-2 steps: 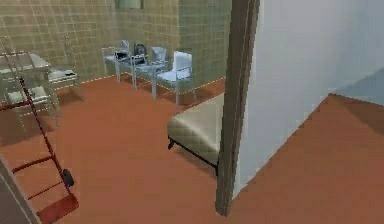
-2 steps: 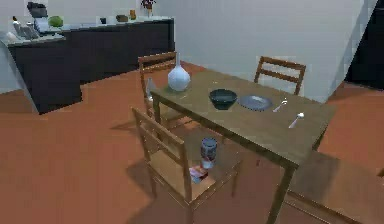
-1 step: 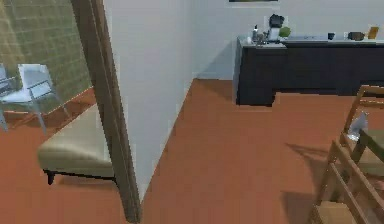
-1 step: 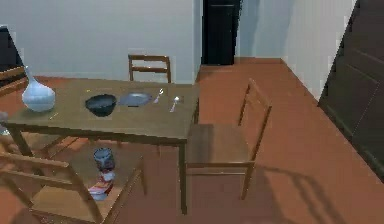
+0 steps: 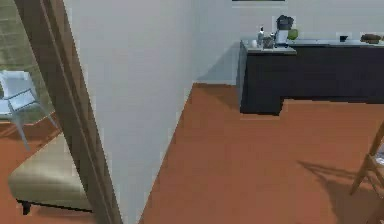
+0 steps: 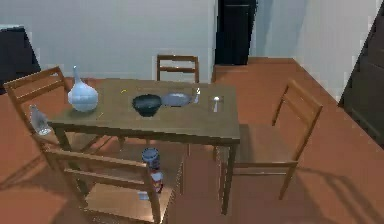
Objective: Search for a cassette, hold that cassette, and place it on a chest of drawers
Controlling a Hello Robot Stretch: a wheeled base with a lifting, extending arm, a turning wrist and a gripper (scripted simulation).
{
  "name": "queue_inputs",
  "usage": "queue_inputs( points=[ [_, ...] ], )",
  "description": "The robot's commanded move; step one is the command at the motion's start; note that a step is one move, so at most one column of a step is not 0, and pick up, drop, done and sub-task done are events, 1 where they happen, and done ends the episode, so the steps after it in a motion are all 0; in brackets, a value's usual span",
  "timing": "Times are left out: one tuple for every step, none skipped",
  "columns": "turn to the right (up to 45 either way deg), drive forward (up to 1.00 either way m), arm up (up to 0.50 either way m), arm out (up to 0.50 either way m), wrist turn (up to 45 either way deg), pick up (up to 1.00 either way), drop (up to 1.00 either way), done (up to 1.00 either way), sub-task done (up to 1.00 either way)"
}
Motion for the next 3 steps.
queue_inputs(
  points=[
    [-45.0, 0.00, 0.00, 0.00, 0.0, 0.00, 0.00, 0.00, 0.00],
    [-21.0, 0.00, 0.00, 0.00, 0.0, 0.00, 0.00, 0.00, 0.00],
    [0.0, 0.25, 0.00, 0.00, 0.0, 0.00, 0.00, 0.00, 0.00]
  ],
)
